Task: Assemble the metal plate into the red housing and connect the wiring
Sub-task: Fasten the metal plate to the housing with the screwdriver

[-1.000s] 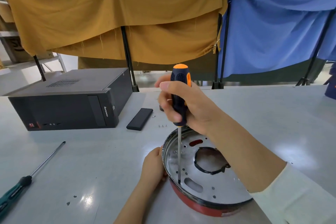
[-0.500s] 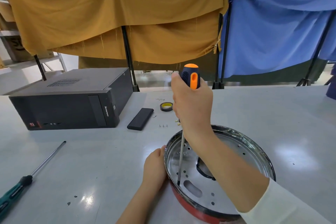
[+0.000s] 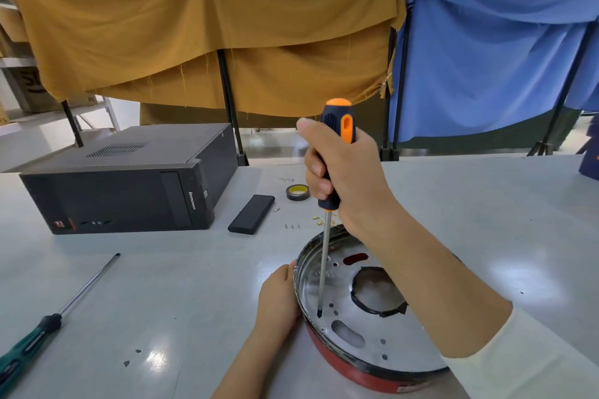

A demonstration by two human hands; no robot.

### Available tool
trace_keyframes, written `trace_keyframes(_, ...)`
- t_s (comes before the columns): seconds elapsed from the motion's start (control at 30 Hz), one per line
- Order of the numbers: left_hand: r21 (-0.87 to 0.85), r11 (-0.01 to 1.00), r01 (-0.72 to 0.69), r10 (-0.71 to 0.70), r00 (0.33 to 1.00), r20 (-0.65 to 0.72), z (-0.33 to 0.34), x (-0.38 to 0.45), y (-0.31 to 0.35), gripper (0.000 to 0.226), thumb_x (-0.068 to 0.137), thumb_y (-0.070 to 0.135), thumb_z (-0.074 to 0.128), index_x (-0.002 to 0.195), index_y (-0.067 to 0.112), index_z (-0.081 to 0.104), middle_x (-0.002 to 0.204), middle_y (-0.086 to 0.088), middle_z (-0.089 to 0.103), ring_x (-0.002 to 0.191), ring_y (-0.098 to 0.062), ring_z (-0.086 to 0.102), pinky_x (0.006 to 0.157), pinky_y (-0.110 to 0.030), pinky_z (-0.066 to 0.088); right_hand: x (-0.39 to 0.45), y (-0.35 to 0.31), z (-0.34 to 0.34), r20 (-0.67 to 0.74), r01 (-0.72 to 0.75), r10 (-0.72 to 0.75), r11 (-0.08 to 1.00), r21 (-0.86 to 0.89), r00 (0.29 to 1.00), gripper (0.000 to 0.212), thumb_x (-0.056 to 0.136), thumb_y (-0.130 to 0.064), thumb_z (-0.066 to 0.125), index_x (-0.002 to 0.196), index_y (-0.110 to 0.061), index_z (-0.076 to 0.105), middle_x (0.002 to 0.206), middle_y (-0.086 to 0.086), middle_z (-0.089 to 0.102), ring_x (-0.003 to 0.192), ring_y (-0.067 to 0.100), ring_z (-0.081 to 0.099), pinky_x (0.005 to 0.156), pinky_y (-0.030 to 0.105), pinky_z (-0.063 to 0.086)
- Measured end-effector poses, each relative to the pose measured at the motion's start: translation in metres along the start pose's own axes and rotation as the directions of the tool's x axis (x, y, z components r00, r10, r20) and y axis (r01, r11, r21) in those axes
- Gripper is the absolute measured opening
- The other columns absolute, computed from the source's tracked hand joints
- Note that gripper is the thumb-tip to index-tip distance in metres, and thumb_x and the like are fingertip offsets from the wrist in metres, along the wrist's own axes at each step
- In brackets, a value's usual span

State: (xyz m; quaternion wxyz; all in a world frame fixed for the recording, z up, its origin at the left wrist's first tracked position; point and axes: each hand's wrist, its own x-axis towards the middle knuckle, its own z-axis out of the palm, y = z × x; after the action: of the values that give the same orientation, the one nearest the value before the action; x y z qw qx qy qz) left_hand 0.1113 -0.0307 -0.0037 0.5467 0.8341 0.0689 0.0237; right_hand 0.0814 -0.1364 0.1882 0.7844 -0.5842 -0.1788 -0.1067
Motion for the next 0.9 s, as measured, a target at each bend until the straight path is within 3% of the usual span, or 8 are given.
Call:
trace_keyframes(0.17,-0.013,1.000,-0.014,0.014,1.000,-0.015,-0.001,0.000,-0.002,0.035,0.099,0.018,0.044,0.066,0.011,0.048,0.064,-0.005,0.055,0.064,-0.022,0.045,0.060,-0.032,0.041,0.002,-0.006,-0.018,-0.087,0.082,-0.078,0.995,0.048,0.993,0.020,0.082,-0.014,0.070,0.086,-0.017,0.050,0.052,0.000,0.042,0.036,0.012,0.036,0.039,0.020,0.032)
trace_keyframes(0.23,-0.080,0.997,0.013,-0.012,1.000,0.015,-0.003,-0.001,-0.001,0.042,0.101,0.020,0.044,0.059,0.013,0.046,0.054,-0.005,0.052,0.050,-0.020,0.045,0.050,-0.028,0.040,-0.001,-0.004,-0.033,-0.221,0.071,-0.051,0.994,0.083,0.974,0.011,0.084,-0.016,0.065,0.076,-0.017,0.057,0.051,0.000,0.047,0.036,0.014,0.041,0.041,0.022,0.034)
trace_keyframes(0.33,-0.145,0.989,0.038,-0.025,0.995,0.092,-0.007,-0.003,0.000,0.044,0.101,0.016,0.043,0.057,0.014,0.048,0.045,-0.008,0.050,0.032,-0.017,0.041,0.039,-0.023,0.035,-0.007,-0.004,-0.060,-0.344,0.020,-0.045,0.997,-0.075,0.938,0.033,0.082,-0.041,0.058,0.068,-0.011,0.061,0.048,-0.003,0.052,0.041,0.012,0.051,0.045,0.026,0.044)
trace_keyframes(0.43,-0.152,0.987,0.043,-0.026,0.993,0.113,-0.010,-0.005,0.001,0.036,0.098,0.011,0.042,0.064,0.011,0.051,0.048,-0.011,0.049,0.031,-0.017,0.042,0.039,-0.024,0.036,-0.011,-0.003,-0.088,-0.353,-0.098,-0.027,0.938,-0.332,0.935,0.062,0.075,-0.063,0.042,0.070,-0.003,0.055,0.037,-0.004,0.040,0.033,0.010,0.037,0.039,0.023,0.037)
trace_keyframes(0.57,-0.140,0.989,0.046,-0.017,0.980,0.198,-0.016,-0.005,0.005,0.034,0.099,0.014,0.042,0.069,0.005,0.053,0.051,-0.015,0.051,0.038,-0.022,0.043,0.043,-0.025,0.039,-0.015,0.009,-0.124,-0.269,-0.201,0.168,0.974,-0.103,0.948,0.067,0.088,-0.064,0.038,0.084,-0.001,0.062,0.034,-0.004,0.027,0.030,0.012,0.021,0.038,0.023,0.030)
trace_keyframes(0.73,-0.041,0.995,0.094,-0.077,0.946,0.314,-0.025,-0.004,0.016,0.035,0.103,0.021,0.037,0.077,0.005,0.053,0.060,-0.016,0.055,0.044,-0.024,0.052,0.045,-0.027,0.048,-0.023,0.044,-0.151,-0.065,-0.089,0.086,0.995,-0.046,0.994,0.031,0.084,-0.036,0.065,0.106,-0.015,0.065,0.061,0.007,0.058,0.056,0.020,0.059,0.061,0.031,0.055)
trace_keyframes(0.83,0.060,0.995,0.081,-0.097,0.925,0.367,-0.032,-0.003,0.021,0.034,0.105,0.023,0.033,0.089,0.003,0.055,0.067,-0.014,0.059,0.044,-0.018,0.058,0.044,-0.025,0.051,-0.025,0.062,-0.153,0.152,-0.062,0.115,0.948,-0.312,0.982,0.025,0.075,-0.021,0.075,0.096,-0.016,0.062,0.084,0.013,0.064,0.074,0.027,0.068,0.069,0.035,0.059)
trace_keyframes(0.9,0.127,0.988,0.084,-0.128,0.914,0.385,-0.037,0.001,0.023,0.037,0.105,0.026,0.032,0.098,0.000,0.057,0.071,-0.013,0.060,0.044,-0.016,0.061,0.046,-0.025,0.053,-0.022,0.073,-0.154,0.265,-0.006,0.182,0.835,-0.551,0.947,0.026,0.080,-0.003,0.073,0.092,-0.019,0.057,0.081,0.005,0.057,0.068,0.008,0.061,0.063,0.019,0.054)
